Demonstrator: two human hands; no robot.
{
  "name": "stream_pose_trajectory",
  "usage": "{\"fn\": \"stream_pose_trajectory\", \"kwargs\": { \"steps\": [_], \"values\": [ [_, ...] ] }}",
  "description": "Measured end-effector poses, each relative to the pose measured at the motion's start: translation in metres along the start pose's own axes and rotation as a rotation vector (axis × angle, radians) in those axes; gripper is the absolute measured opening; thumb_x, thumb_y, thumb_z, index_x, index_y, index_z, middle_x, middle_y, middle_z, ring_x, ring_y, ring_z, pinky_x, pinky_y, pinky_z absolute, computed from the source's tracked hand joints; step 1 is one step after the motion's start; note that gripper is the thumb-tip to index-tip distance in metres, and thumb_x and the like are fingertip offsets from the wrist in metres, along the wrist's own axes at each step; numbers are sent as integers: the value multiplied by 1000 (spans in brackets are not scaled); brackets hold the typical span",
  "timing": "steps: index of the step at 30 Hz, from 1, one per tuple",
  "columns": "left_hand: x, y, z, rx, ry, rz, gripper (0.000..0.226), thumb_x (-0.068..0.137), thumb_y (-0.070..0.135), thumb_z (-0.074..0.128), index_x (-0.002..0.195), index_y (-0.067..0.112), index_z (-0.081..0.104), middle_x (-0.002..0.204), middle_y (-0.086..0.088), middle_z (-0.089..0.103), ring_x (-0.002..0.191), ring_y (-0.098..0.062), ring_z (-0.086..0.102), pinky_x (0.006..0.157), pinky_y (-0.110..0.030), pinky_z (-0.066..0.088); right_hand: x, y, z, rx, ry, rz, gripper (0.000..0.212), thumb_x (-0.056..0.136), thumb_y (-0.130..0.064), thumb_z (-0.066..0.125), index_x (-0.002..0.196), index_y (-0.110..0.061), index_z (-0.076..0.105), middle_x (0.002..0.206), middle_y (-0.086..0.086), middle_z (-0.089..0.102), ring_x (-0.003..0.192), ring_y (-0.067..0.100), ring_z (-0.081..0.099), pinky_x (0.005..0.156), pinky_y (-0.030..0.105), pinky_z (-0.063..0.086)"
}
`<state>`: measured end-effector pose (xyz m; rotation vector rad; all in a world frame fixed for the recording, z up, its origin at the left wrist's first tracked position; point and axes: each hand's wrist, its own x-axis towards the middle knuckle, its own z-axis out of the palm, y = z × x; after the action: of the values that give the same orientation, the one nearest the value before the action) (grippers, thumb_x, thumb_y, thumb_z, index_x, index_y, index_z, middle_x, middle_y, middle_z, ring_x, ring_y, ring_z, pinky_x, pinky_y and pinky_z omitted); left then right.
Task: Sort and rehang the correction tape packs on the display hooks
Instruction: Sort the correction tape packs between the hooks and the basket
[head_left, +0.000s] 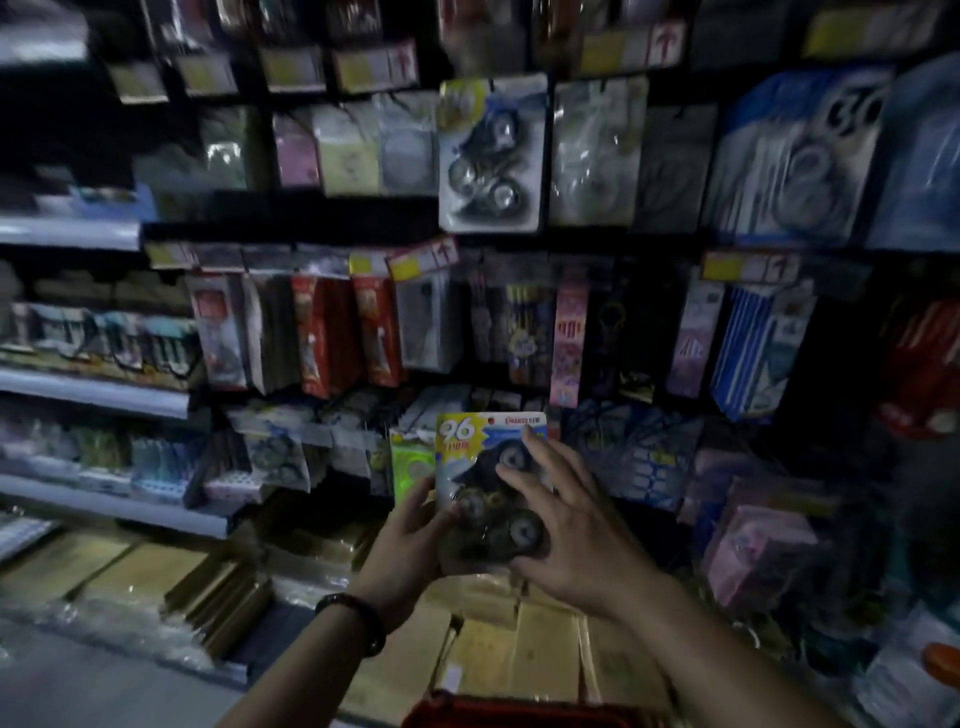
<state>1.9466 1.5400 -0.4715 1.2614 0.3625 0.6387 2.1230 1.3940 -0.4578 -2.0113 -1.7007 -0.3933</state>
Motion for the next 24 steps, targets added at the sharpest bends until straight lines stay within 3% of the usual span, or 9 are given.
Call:
{"fn": "stream_pose_trajectory", "kwargs": {
  "steps": [3, 6, 9, 11, 13, 15, 17, 19, 24],
  "values": [
    [22, 41, 2, -8, -38, 55, 40, 94, 25, 68, 134, 32, 67, 135, -13, 73, 120, -37, 74, 83, -52, 65, 40, -5, -40, -125, 68, -101, 103, 68, -61, 73, 160, -36, 32, 174, 0, 14, 160, 23, 11, 124, 51, 29],
    [43, 86, 9, 48, -67, 128, 41, 94, 26, 67, 134, 30, 66, 135, -12, 74, 121, -36, 73, 91, -58, 63, 77, -13, -71, -180, 96, -98, 107, 69, -63, 74, 161, -32, 30, 169, 5, 19, 155, 30, 20, 124, 50, 28],
    [65, 127, 16, 190, -69, 250, 44, 94, 26, 70, 137, 32, 63, 131, -7, 76, 118, -27, 75, 87, -44, 65, 113, -14, -100, -237, 177, -99, 105, 63, -64, 75, 158, -34, 40, 160, 8, 30, 145, 34, 36, 118, 52, 39],
    [81, 154, 19, 367, -54, 370, 63, 97, 21, 74, 150, 39, 46, 130, 4, 74, 114, -11, 76, 84, -29, 65, 139, -13, -120, -270, 230, -110, 104, 59, -64, 77, 154, -34, 48, 155, 10, 36, 140, 34, 41, 112, 52, 45],
    [95, 181, 22, 498, -55, 474, 97, 95, 15, 80, 162, 45, 16, 135, 16, 64, 121, -2, 70, 89, -25, 62, 164, -13, -139, -313, 257, -112, 103, 60, -64, 77, 154, -34, 49, 154, 11, 35, 142, 35, 38, 110, 53, 47],
    [110, 206, 25, 710, -48, 580, 115, 87, 29, 86, 165, 38, 2, 154, 12, 46, 143, -10, 52, 111, -34, 52, 189, -14, -156, -361, 261, -100, 104, 63, -67, 77, 157, -33, 46, 158, 11, 30, 145, 36, 34, 112, 54, 45],
    [126, 227, 27, 999, 4, 680, 117, 84, 42, 84, 168, 29, 3, 162, 4, 23, 151, -16, 30, 121, -32, 33, 213, -15, -171, -404, 262, -82, 104, 68, -76, 72, 159, -33, 42, 161, 10, 25, 147, 36, 30, 116, 53, 41],
    [142, 242, 29, 1145, 27, 746, 111, 89, 28, 82, 168, 25, 5, 163, 1, 14, 154, -22, 27, 123, -27, 25, 235, -17, -183, -424, 254, -60, 108, 70, -87, 62, 161, -34, 38, 163, 9, 21, 150, 33, 23, 120, 52, 36],
    [177, 274, 35, 1118, 65, 782, 113, 82, 21, 89, 168, 20, 16, 169, 5, 17, 159, -17, 21, 121, -20, 16, 278, -15, -203, -493, 257, -32, 107, 75, -80, 70, 163, -32, 33, 166, 11, 16, 154, 33, 18, 126, 49, 27]
  ]
}}
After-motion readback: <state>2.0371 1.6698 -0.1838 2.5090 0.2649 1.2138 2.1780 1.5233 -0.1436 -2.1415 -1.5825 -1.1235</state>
